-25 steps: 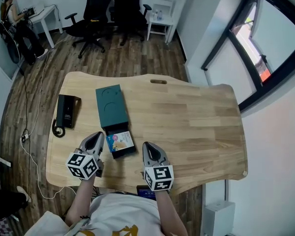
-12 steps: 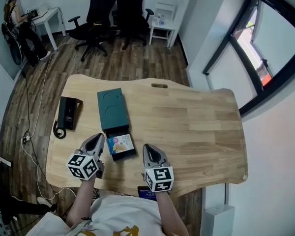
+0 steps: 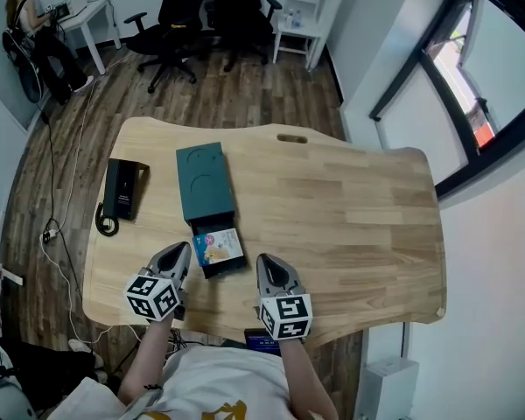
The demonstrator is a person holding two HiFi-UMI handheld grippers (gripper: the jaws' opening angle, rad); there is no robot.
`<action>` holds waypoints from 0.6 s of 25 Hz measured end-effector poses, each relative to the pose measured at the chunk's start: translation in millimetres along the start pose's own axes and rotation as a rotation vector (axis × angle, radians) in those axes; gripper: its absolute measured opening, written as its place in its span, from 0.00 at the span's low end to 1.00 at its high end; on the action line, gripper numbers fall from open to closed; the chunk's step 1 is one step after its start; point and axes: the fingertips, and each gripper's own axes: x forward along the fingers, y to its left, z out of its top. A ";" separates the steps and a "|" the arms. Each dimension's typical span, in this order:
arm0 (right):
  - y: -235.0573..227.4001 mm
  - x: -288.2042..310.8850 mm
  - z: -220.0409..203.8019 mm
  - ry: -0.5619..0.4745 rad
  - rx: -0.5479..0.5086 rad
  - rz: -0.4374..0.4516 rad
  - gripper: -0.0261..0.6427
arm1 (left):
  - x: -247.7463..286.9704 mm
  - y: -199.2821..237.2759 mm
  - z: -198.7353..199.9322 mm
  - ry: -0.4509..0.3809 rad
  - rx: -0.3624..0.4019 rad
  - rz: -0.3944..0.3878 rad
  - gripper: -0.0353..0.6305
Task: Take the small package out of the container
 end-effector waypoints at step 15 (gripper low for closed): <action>-6.1 2.9 -19.4 0.049 0.007 -0.008 0.04 | 14.0 7.0 -35.5 0.089 -0.052 -0.006 0.06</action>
